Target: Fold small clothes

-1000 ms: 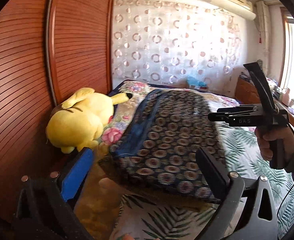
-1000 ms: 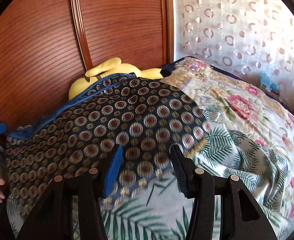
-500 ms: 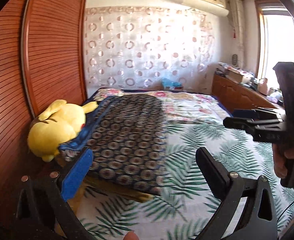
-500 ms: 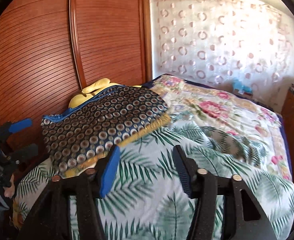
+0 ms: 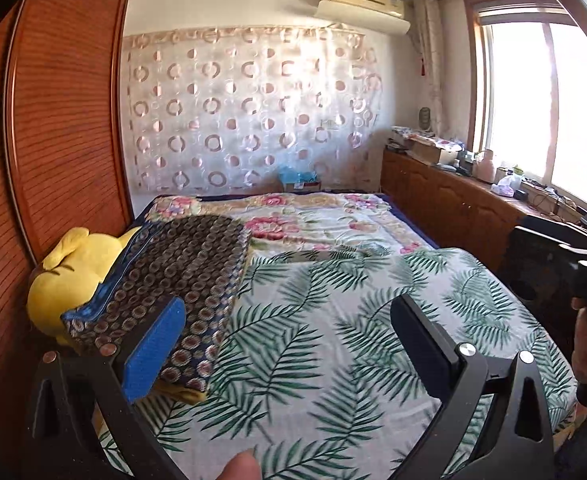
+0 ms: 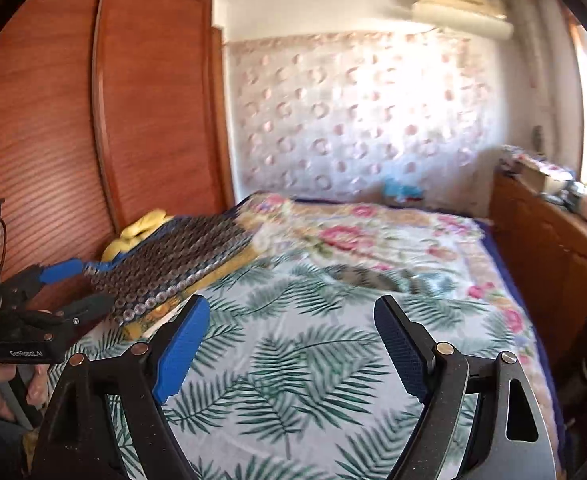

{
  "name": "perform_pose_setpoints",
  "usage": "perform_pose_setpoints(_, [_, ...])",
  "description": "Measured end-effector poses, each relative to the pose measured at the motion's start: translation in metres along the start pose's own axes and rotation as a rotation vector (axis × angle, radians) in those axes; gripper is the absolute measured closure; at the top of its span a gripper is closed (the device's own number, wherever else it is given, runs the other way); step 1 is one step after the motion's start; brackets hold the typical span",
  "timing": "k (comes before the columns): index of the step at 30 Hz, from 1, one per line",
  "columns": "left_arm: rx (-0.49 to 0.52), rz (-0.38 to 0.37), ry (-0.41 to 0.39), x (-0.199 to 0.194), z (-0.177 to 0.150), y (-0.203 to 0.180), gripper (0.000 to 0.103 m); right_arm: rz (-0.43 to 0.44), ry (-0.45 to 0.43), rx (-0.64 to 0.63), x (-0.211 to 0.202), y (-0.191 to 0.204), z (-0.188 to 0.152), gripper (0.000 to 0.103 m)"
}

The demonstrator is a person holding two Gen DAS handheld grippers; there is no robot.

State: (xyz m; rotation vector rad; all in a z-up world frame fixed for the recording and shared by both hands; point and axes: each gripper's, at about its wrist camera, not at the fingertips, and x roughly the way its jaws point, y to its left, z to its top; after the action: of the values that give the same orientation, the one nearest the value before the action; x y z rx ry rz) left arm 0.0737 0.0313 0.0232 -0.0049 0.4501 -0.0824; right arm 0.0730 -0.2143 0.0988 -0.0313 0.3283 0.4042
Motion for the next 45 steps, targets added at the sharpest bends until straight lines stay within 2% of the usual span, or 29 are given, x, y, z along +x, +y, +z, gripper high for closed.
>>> perform_pose_setpoints(4, [0.001, 0.006, -0.01, -0.007, 0.01, -0.014, 0.001, -0.056, -0.043, 0.029, -0.031, -0.001, -0.005, 0.017])
perform_pose_setpoints(10, [0.003, 0.003, -0.038, -0.017, 0.019, -0.026, 0.001, -0.105, -0.074, 0.041, -0.043, 0.02, -0.018, 0.017])
perform_pose_setpoints(23, [0.015, 0.01, -0.054, -0.027, 0.021, -0.033, 0.001, -0.113, -0.058, 0.063, -0.03, 0.036, -0.024, 0.017])
perform_pose_setpoints(45, [0.023, 0.015, -0.058, -0.03, 0.022, -0.036, 0.001, -0.105, -0.063, 0.062, -0.028, 0.016, -0.022, 0.017])
